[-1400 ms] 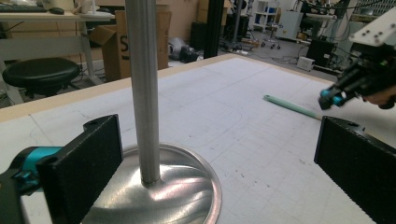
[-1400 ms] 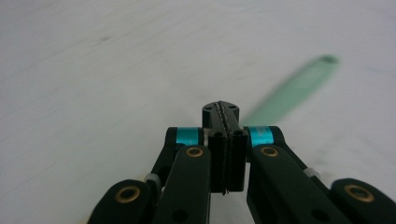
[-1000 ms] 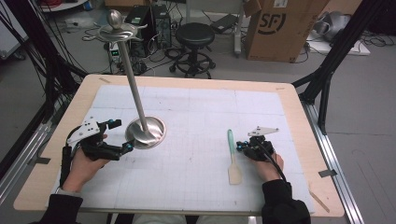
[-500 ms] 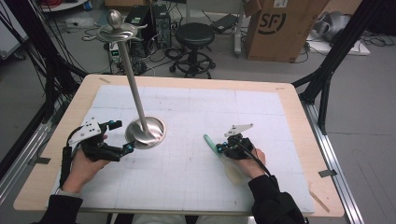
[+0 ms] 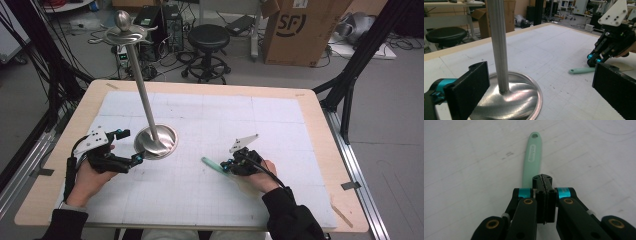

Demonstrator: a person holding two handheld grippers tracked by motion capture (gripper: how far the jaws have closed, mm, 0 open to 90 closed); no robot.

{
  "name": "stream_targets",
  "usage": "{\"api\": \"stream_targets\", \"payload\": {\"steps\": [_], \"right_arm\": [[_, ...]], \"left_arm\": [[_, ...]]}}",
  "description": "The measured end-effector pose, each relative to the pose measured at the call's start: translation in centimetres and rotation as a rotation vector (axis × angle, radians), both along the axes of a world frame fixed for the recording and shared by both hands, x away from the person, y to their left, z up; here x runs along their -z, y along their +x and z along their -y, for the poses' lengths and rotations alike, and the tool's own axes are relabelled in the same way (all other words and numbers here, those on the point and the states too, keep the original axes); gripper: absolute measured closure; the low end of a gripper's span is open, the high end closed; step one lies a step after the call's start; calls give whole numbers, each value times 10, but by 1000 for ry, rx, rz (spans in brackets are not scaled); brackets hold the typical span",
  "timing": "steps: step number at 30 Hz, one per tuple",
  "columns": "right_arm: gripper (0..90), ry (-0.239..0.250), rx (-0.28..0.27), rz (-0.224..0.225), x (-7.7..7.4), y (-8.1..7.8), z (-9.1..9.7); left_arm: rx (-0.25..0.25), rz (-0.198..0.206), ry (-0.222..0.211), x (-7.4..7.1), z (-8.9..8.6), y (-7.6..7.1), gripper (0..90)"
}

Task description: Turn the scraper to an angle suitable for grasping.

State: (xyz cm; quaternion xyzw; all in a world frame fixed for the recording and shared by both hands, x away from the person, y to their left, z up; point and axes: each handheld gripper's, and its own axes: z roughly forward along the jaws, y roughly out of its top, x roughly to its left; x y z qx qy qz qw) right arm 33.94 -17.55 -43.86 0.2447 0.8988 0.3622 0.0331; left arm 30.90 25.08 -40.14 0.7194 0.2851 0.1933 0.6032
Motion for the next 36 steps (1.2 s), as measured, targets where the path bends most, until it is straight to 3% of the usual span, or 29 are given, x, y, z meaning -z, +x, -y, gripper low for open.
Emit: {"api": "stream_targets", "payload": {"steps": [8,12,14,15,16,17,18,19,20,21,22,24,27,30,33,36], "right_arm": [[900,-16,-102,-8,-1,-9,-10],[899,-37,-108,58,-5,-12,-10],[880,-5,-99,73,-10,-13,-6],[769,8,-80,91,-16,-15,-1],[769,8,-80,91,-16,-15,-1],[632,24,-60,101,-21,-17,4],[632,24,-60,101,-21,-17,4],[541,42,-40,105,-25,-18,9],[541,42,-40,105,-25,-18,9],[434,65,-18,108,-29,-18,14],[434,65,-18,108,-29,-18,14],[324,79,2,86,-32,-19,18],[216,54,-8,78,-37,-22,20],[0,7,13,65,-42,-27,17],[1,-32,24,77,-45,-32,13],[1,-75,-21,62,-44,-32,10]], "left_arm": [[1,4,0,0,0,0,17],[3,3,0,0,0,0,17],[0,4,-6,0,0,0,17],[-1,3,-8,0,0,1,17],[0,1,-7,0,0,1,17],[0,-1,-7,0,0,1,17],[1,-1,-6,0,0,1,17],[2,-2,-6,0,0,1,17],[3,-1,-6,0,0,1,17],[2,1,-6,0,0,1,17],[1,2,-4,0,0,0,17],[2,2,-5,-1,-1,0,17],[1,3,-6,-1,-1,-2,17],[0,2,0,-1,-1,-2,17],[-2,-2,1,1,-1,-3,17],[-3,0,2,1,-2,-4,17]]}}
